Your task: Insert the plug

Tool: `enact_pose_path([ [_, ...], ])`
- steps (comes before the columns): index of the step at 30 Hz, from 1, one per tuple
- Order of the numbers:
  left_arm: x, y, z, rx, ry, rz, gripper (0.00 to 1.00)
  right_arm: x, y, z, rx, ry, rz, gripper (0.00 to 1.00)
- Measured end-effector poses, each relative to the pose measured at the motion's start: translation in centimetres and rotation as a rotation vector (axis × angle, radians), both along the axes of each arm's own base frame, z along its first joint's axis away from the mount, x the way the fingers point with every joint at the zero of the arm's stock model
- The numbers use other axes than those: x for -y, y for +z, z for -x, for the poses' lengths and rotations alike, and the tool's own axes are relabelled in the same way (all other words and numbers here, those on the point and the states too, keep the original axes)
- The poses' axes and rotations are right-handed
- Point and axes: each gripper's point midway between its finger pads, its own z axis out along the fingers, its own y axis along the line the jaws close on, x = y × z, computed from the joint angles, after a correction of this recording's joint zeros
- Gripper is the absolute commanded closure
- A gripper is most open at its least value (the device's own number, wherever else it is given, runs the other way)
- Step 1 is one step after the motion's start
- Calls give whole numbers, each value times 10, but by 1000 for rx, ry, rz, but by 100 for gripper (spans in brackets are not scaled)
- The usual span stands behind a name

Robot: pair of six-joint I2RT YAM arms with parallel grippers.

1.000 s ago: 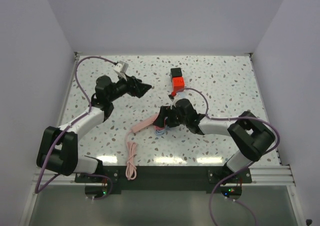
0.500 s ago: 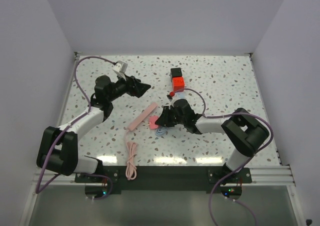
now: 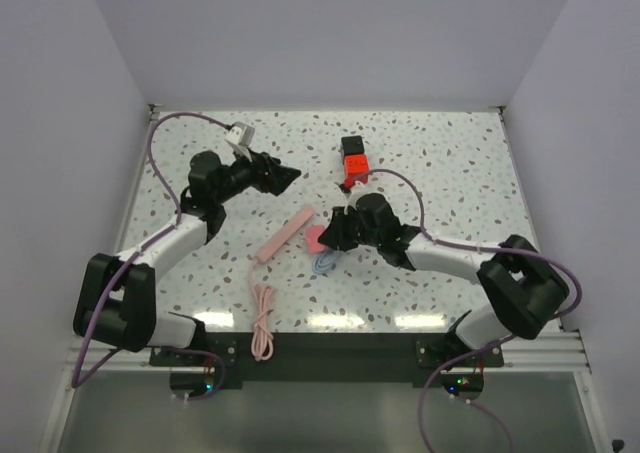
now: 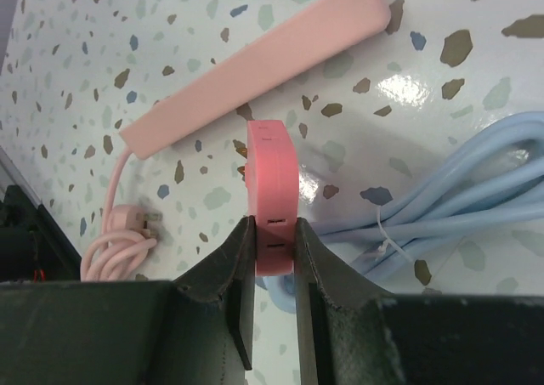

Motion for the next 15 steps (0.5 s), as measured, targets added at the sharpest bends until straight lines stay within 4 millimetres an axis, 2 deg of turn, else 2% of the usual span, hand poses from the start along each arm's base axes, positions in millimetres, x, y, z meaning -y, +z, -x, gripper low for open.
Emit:
enact_pose_path([
  [9,-6,-2,-6,13,37,-23,15,18,60,-5,168,-10,14,100],
  [15,-29,-18,-19,-1,188,-93,15,32,111,-36,293,-67,18,100],
])
